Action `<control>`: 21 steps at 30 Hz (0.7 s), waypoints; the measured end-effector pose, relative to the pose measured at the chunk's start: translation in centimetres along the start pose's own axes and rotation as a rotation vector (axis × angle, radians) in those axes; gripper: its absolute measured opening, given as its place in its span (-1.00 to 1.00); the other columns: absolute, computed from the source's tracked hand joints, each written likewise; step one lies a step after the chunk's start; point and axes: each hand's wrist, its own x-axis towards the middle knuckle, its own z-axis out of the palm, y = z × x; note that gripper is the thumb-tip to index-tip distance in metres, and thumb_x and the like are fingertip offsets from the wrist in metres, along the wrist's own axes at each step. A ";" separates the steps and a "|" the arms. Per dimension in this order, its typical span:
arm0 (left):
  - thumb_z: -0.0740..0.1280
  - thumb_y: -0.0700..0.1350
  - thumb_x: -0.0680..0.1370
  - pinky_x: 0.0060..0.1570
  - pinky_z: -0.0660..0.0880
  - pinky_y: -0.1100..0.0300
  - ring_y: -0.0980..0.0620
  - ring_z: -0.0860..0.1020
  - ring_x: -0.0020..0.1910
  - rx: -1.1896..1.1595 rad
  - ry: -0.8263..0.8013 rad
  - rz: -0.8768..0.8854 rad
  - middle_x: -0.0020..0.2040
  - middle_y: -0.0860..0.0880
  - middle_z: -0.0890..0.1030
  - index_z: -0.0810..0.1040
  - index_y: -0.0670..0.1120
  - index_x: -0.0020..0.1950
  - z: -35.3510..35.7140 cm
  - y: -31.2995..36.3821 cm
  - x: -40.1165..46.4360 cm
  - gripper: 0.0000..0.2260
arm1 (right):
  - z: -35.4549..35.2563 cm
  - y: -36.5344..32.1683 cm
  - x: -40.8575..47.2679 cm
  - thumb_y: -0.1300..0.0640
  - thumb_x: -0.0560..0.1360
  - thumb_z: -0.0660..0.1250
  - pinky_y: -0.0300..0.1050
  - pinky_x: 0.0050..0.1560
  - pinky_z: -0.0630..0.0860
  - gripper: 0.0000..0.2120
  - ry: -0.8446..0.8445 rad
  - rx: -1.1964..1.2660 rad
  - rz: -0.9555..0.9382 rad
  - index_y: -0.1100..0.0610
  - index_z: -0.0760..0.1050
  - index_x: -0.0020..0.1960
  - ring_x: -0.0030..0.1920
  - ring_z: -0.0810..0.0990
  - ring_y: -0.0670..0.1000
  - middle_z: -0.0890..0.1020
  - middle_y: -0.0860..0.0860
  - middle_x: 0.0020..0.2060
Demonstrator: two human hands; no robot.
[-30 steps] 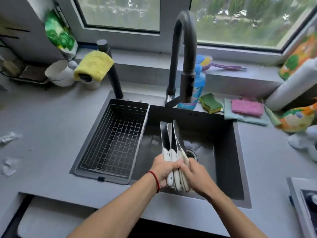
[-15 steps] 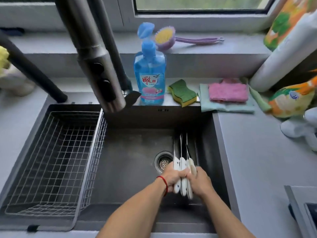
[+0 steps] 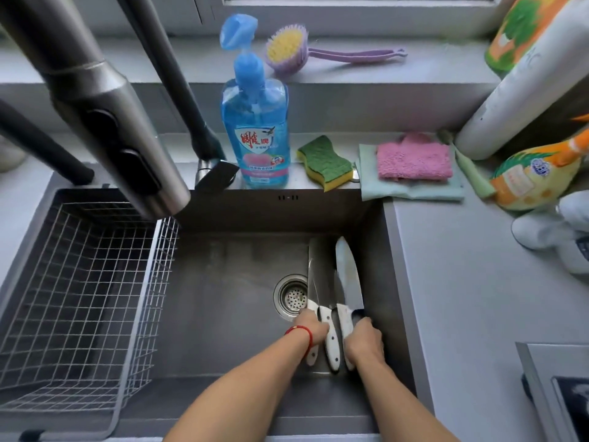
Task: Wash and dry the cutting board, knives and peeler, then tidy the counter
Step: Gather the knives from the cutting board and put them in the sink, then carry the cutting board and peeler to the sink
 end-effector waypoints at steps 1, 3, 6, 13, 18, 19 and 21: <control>0.30 -0.13 0.54 0.23 0.52 0.07 -0.16 0.56 0.26 0.025 0.009 0.004 0.28 -0.16 0.60 0.51 -0.20 0.30 -0.2 0.1 -0.4 -0.65 | -0.2 -0.1 -0.3 0.34 0.59 0.20 0.09 0.19 0.53 -0.63 -0.008 -0.009 0.005 0.33 0.30 0.39 0.30 0.55 0.30 0.50 0.31 0.33; 0.28 -0.20 0.51 0.19 0.54 0.05 -0.19 0.58 0.20 0.044 0.012 0.033 0.18 -0.18 0.64 0.58 -0.20 0.21 -0.6 0.0 -1.4 -0.71 | -0.5 -0.2 -1.2 0.33 0.59 0.22 0.07 0.22 0.52 -0.59 -0.008 -0.023 0.014 0.36 0.27 0.42 0.32 0.53 0.29 0.49 0.31 0.35; 0.26 -0.28 0.49 0.21 0.52 0.05 -0.13 0.55 -0.02 -0.007 -0.017 0.112 -0.05 -0.11 0.61 0.63 -0.09 -0.04 -2.1 -0.7 -3.7 -0.81 | -0.7 -1.3 -3.3 0.28 0.59 0.23 0.03 0.22 0.48 -0.58 0.013 0.020 -0.043 0.33 0.29 0.42 0.33 0.51 0.30 0.50 0.30 0.35; 0.35 -0.24 0.41 0.21 0.59 -0.08 -0.09 0.66 0.14 -0.552 0.212 0.346 0.07 -0.12 0.72 0.67 -0.13 0.16 -11.1 -6.2 -14.1 -0.67 | 1.5 -8.4 -13.5 0.19 0.56 0.28 -0.05 0.08 0.49 -0.84 -0.015 0.119 -0.595 0.03 0.56 0.09 0.12 0.62 0.13 0.69 0.05 0.03; 0.37 -0.31 0.47 0.07 0.65 0.04 -0.05 0.69 0.03 -0.825 0.489 0.417 0.01 -0.06 0.72 0.67 -0.08 0.10 -20.0 -20.1 -24.8 -0.74 | 7.9 -14.7 -26.0 0.29 0.54 0.26 0.04 -0.03 0.62 -0.74 -0.123 0.066 -1.027 -0.03 0.60 -0.12 -0.17 0.68 0.00 0.70 -0.07 -0.22; 0.38 -0.30 0.45 0.02 0.65 0.08 -0.05 0.70 -0.02 -0.867 0.559 0.397 -0.02 -0.04 0.72 0.68 -0.06 0.07 -21.5 -24.0 -27.4 -0.75 | 10.3 -15.9 -29.2 0.28 0.55 0.26 0.00 -0.08 0.62 -0.75 -0.166 -0.005 -1.108 -0.04 0.60 -0.12 -0.22 0.68 -0.06 0.70 -0.09 -0.24; 0.39 -0.31 0.44 -0.06 0.63 0.12 -0.04 0.68 -0.10 -0.937 0.685 0.337 -0.04 -0.03 0.71 0.69 -0.04 0.02 -23.8 -30.3 -31.4 -0.76 | 14.3 -17.5 -34.2 0.24 0.56 0.28 -0.12 -0.17 0.61 -0.77 -0.282 -0.113 -1.213 -0.07 0.58 -0.10 -0.29 0.67 -0.16 0.70 -0.09 -0.27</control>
